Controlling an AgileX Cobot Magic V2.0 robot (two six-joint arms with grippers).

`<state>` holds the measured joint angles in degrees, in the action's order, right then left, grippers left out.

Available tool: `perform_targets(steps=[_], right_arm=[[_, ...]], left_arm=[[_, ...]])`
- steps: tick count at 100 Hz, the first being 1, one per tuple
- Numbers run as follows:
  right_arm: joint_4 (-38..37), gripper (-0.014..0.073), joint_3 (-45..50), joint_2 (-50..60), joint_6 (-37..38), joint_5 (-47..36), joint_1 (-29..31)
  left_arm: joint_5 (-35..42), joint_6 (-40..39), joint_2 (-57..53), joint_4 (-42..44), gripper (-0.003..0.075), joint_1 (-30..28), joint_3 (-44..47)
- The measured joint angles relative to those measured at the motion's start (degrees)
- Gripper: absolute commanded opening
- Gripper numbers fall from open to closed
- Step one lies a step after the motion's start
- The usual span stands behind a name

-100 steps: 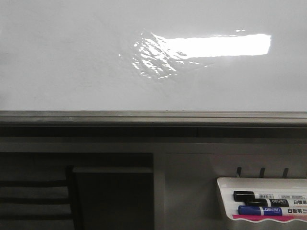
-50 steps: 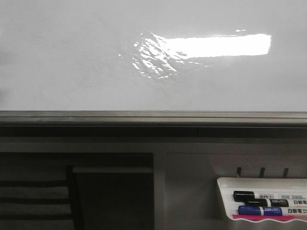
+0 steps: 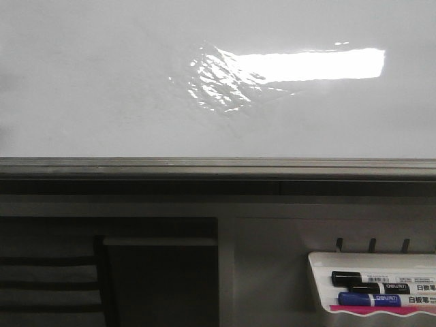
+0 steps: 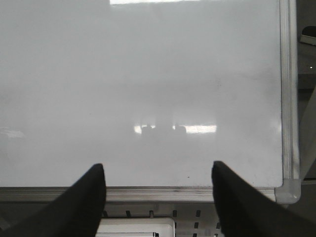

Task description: Write number 7 on whiteboard

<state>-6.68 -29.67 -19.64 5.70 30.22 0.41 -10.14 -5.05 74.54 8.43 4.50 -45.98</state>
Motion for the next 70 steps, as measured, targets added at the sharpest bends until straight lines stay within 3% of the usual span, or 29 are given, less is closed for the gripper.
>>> perform_targets(steps=[41, 70], right_arm=[[0.00, 0.0416, 0.00, 0.00, 0.00, 0.00, 0.00], [0.00, 0.0416, 0.00, 0.00, 0.00, 0.00, 0.00]], left_arm=[[0.39, 0.03, 1.60, 0.00, 0.0087, 0.00, -0.21], [0.39, 0.03, 1.64, 0.00, -0.0020, 0.00, -0.29]])
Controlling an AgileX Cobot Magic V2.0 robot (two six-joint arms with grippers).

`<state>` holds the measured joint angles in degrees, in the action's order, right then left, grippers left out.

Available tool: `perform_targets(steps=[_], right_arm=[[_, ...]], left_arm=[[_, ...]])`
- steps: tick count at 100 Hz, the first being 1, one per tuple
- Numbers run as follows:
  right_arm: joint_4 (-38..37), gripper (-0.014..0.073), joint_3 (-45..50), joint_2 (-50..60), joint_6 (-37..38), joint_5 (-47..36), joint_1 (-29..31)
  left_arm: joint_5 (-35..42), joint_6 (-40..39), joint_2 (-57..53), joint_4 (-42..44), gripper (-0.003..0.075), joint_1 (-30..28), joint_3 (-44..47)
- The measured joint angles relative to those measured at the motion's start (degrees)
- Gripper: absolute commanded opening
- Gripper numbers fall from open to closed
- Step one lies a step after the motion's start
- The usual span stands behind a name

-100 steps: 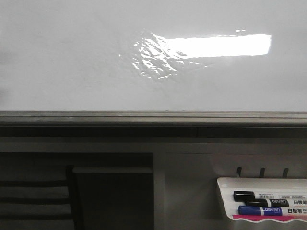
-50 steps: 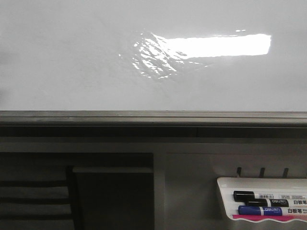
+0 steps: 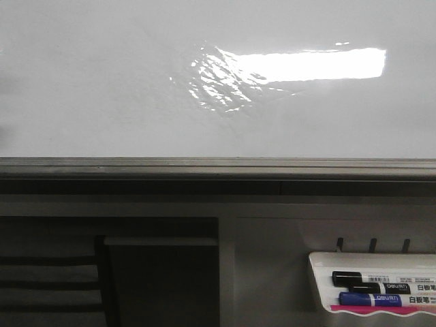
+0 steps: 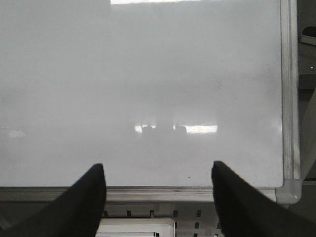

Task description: Write number 7 on whiteboard

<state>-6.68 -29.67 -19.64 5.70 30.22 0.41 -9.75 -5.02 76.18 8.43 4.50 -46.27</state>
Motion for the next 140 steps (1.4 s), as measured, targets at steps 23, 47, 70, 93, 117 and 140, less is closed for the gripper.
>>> perform_targets(steps=[23, 47, 70, 93, 117, 140], right_arm=[[0.00, 0.0416, -0.20, -0.15, 0.00, 1.19, 0.00], [0.26, 0.0416, -6.15, -5.26, -0.24, 12.64, 0.00], [10.92, 0.0416, -15.31, -14.41, -10.72, 22.19, 0.00], [31.91, 0.0416, -23.30, -27.76, -32.01, 31.36, -0.26], [40.73, 0.0416, -32.62, -40.60, -50.31, 37.00, -8.43], [41.56, 0.0416, -35.40, -46.90, -62.22, 34.11, -21.07]], left_arm=[[-1.90, 0.00, -0.80, -0.20, -0.0020, 0.00, 0.00], [-20.32, 3.96, -6.25, -0.34, -0.0020, 5.35, -4.08], [-42.63, 17.71, -6.68, -9.07, -0.0020, 14.41, -13.22], [-52.05, 31.88, -4.90, -20.41, -0.0020, 24.96, -19.80], [-53.72, 38.91, 2.89, -21.32, -0.0020, 37.84, -24.82], [-53.72, 41.93, 8.40, -20.02, -0.0020, 44.37, -28.66]])
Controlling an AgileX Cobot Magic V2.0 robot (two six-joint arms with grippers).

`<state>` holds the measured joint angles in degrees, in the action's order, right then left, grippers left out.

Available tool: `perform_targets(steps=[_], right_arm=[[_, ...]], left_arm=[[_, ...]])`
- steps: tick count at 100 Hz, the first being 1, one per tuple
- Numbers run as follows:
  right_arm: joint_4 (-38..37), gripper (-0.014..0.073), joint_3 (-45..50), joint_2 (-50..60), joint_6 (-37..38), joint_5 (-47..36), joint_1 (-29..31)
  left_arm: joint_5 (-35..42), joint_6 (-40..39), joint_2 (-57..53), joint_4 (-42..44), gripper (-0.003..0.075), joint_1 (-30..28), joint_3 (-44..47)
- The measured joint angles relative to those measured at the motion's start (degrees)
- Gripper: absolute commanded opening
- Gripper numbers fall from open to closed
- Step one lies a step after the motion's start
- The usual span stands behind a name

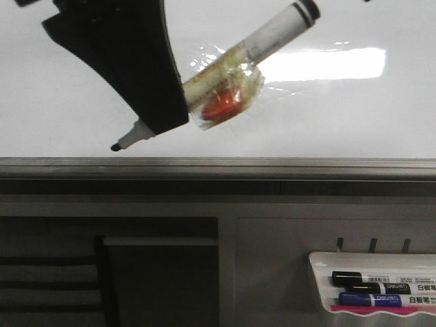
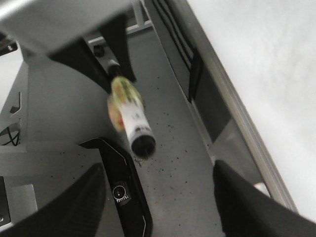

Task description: Write number 7 on whiteboard

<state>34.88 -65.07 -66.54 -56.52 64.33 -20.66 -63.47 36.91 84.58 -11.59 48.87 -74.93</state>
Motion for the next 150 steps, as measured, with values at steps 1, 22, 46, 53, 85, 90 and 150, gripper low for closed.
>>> perform_targets(steps=[1, 22, 46, 53, 85, 90, 150], right_arm=[[0.00, 0.0416, 0.00, -0.27, -0.16, -0.17, -0.65], [1.35, 0.0416, -0.08, -3.95, -3.71, -3.30, -5.23], [7.70, 0.0413, 5.07, -4.67, -11.02, -8.36, -5.60], [8.96, 0.0388, 7.09, -4.76, -12.51, -9.42, -5.60], [14.13, 0.0297, 8.61, -4.76, -17.94, -11.92, -5.72], [14.18, 0.0279, 8.61, -4.76, -17.96, -12.05, -5.72], [12.98, 0.0175, 8.61, -4.76, -18.33, -12.46, -5.72]], left_arm=[[0.00, -0.02, 0.15, 0.00, -0.0020, 0.09, -0.01], [0.00, 0.33, 0.30, 0.33, -0.0020, 0.76, -0.92], [0.00, 0.33, 0.30, 0.78, -0.0020, 0.76, -1.01], [0.00, 0.35, 0.30, 1.13, -0.0020, 0.76, -1.01], [0.00, 0.35, 0.30, 2.42, -0.0020, 0.76, -1.01], [0.00, 0.35, 0.30, 2.69, -0.0020, 0.76, -1.01], [0.00, 0.45, 0.30, 3.05, -0.0020, 0.76, -1.01]])
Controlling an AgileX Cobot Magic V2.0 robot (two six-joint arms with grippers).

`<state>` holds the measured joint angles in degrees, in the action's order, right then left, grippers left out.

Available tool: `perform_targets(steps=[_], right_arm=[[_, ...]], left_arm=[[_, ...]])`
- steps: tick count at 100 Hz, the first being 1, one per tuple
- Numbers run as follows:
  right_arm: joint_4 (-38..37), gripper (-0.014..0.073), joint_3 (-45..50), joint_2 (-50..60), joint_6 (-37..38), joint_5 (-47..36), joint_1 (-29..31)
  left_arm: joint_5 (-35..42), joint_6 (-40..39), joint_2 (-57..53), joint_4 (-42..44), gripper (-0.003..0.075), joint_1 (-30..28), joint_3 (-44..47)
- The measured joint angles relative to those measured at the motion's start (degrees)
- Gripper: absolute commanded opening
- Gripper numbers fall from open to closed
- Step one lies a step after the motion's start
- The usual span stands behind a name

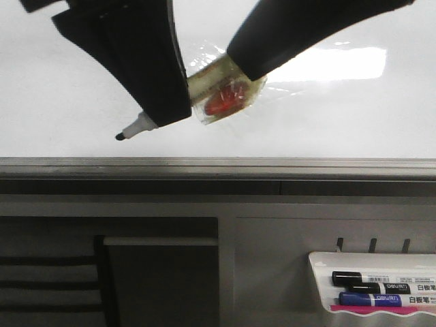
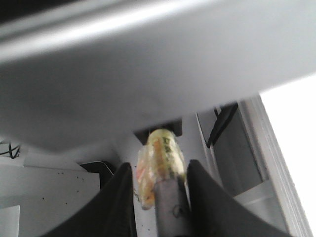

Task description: Write number 7 on whiteboard

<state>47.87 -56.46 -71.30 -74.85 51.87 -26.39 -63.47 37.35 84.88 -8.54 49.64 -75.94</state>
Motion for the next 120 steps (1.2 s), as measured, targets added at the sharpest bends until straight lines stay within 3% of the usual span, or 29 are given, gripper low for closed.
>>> perform_targets(steps=[24, 50, 59, 76, 84, 94, 110, 120], right_arm=[[-0.74, -0.0016, 0.00, 0.00, 0.00, 0.16, 0.00], [-0.74, -0.0053, 0.00, 0.00, -0.09, 0.37, 0.00], [-0.74, -0.0053, 0.00, 0.00, -0.22, 0.37, 0.00], [-1.06, -0.0053, 0.00, 0.00, -0.33, -0.15, 0.00], [-1.44, -0.0053, 0.00, 0.00, 0.36, -0.24, 0.00], [-5.93, -0.0053, -1.71, 0.61, 4.77, -0.28, 0.00], [-18.50, -0.0053, -5.57, 2.97, 18.72, 0.20, 1.64], [-22.13, -0.0053, -5.97, 5.53, 26.28, 0.46, 4.65]], left_arm=[[-0.11, 0.89, 0.00, 0.30, -0.0020, 0.10, 0.00], [0.09, 0.94, 0.00, 0.54, -0.0006, 0.10, 0.00], [0.20, 0.71, 0.00, 0.64, 0.0085, 0.10, 0.00], [1.25, -0.94, 0.00, 0.76, 0.0349, 0.10, -1.29], [1.99, -1.44, 0.00, 1.17, 0.0393, 0.10, -1.99], [2.62, -4.45, -0.91, 3.29, 0.0387, 0.10, -2.32], [3.37, -13.19, -6.78, 7.52, 0.0387, -0.62, -2.53], [4.01, -17.41, -12.03, 8.14, 0.0386, -3.38, -1.44]])
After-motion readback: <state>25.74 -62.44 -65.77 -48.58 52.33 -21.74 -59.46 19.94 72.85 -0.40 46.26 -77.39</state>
